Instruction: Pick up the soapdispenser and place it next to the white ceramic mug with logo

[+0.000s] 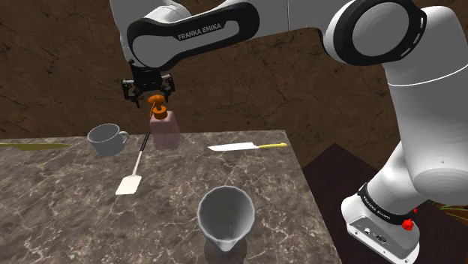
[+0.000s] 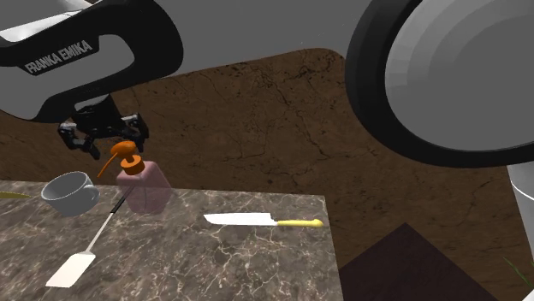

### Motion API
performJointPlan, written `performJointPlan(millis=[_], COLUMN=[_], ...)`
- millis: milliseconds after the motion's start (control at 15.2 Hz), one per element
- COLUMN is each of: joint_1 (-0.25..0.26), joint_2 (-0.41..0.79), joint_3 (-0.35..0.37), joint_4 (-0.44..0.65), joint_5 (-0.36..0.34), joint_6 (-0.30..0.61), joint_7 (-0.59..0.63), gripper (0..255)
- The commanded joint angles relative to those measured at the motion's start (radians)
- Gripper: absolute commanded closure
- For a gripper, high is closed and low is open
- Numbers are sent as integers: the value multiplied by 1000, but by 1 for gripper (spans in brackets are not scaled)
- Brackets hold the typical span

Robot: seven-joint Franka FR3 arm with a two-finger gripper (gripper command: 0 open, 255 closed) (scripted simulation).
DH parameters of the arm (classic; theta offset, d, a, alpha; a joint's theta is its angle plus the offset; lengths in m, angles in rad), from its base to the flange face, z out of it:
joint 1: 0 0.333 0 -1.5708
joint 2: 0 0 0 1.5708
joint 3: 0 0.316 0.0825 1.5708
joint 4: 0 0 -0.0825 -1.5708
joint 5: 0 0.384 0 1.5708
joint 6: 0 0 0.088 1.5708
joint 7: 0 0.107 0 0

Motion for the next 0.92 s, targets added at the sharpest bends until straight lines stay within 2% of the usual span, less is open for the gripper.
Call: performJointPlan(millis=[0, 330, 858], joint_1=[0, 1, 1], joint_2=[0, -51, -51], joint_3=[0, 14, 14], joint_4=[0, 42, 42], joint_5=[0, 20, 20], joint_6=[0, -90, -90], joint_7=[0, -13, -13], gripper=[0, 0, 0])
